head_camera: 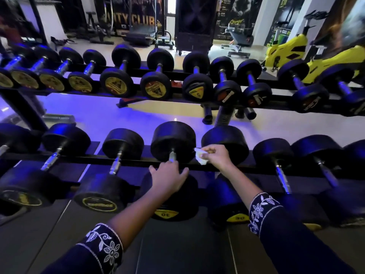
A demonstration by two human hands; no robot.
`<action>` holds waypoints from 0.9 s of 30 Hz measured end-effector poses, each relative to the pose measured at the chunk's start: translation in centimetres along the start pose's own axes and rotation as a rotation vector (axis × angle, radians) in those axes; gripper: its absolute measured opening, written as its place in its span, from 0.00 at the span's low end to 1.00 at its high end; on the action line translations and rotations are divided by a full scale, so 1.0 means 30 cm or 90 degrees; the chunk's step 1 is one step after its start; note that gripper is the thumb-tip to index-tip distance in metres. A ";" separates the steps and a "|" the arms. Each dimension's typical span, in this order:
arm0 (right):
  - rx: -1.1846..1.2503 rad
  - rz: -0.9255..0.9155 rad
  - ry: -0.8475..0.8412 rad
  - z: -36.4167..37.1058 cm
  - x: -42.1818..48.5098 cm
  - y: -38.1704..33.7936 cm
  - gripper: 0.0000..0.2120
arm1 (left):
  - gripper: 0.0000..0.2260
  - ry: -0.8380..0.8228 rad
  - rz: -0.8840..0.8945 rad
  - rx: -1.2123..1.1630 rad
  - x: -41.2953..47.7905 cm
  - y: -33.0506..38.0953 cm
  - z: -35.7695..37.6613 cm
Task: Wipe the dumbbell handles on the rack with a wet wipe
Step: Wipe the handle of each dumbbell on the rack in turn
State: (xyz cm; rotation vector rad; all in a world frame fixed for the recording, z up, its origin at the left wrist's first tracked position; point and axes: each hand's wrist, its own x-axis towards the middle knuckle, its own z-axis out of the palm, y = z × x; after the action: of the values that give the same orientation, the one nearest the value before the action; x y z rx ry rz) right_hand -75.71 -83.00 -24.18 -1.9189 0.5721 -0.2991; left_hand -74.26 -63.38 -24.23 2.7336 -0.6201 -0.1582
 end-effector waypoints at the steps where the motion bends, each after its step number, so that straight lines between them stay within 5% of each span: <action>1: -0.035 -0.012 0.009 -0.047 0.005 0.021 0.11 | 0.20 0.002 0.027 0.008 -0.010 0.063 0.013; 7: -0.084 0.003 0.019 -0.270 -0.005 0.114 0.15 | 0.22 -0.038 0.172 0.043 -0.013 0.377 0.124; 13: -0.173 0.037 0.022 -0.334 0.003 0.176 0.08 | 0.23 -0.049 0.200 0.067 0.017 0.441 0.216; 20: -0.236 0.144 0.003 -0.304 0.052 0.203 0.09 | 0.29 -0.066 0.293 -0.185 0.070 0.417 0.298; 27: -0.327 0.145 -0.020 -0.283 0.075 0.206 0.08 | 0.23 -0.039 0.334 -0.259 0.093 0.380 0.339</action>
State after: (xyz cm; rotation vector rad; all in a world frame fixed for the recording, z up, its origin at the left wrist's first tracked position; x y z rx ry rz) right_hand -79.21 -92.89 -26.49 -2.3128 0.9034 0.0323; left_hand -78.12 -77.30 -29.96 2.1080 -1.1538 -0.2118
